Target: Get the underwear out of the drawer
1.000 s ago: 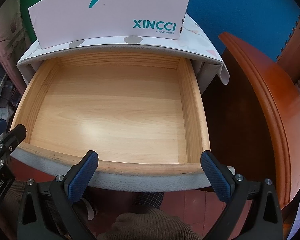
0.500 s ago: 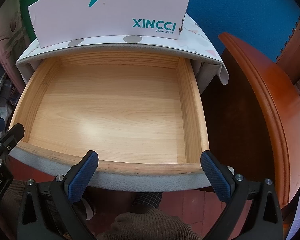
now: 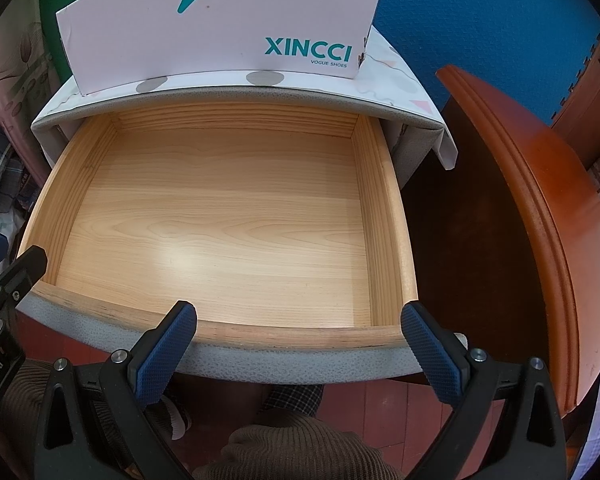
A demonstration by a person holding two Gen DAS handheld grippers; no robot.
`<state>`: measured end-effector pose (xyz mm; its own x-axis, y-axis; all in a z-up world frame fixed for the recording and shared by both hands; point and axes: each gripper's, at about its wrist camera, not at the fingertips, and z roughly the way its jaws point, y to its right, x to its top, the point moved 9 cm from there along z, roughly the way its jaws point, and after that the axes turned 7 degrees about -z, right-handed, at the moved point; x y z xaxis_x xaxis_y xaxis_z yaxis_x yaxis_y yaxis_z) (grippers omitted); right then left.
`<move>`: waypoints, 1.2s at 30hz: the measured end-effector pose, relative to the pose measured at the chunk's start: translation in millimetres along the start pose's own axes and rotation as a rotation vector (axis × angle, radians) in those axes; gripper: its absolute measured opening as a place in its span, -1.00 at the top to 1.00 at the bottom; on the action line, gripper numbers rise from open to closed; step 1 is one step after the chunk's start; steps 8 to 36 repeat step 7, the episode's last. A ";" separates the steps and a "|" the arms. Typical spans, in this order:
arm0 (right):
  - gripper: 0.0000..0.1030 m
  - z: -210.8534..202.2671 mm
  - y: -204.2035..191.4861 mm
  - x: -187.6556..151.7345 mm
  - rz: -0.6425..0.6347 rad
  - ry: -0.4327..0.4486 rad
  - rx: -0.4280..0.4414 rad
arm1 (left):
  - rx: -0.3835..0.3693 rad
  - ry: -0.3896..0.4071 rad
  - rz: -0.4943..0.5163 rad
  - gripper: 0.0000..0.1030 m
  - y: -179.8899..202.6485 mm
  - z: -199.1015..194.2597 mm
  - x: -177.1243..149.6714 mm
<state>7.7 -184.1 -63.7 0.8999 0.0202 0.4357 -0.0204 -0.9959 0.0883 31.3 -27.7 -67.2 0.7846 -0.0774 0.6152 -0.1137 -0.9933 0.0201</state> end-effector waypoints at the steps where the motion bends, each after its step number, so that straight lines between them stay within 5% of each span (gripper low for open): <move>1: -0.96 0.0 0.0 0.0 0.000 0.000 0.000 | -0.001 0.000 0.002 -0.04 0.4 0.1 -0.1; 36: -0.96 0.0 0.7 -0.3 -0.001 0.000 -0.001 | -0.003 -0.003 0.004 -0.04 0.9 0.5 -0.3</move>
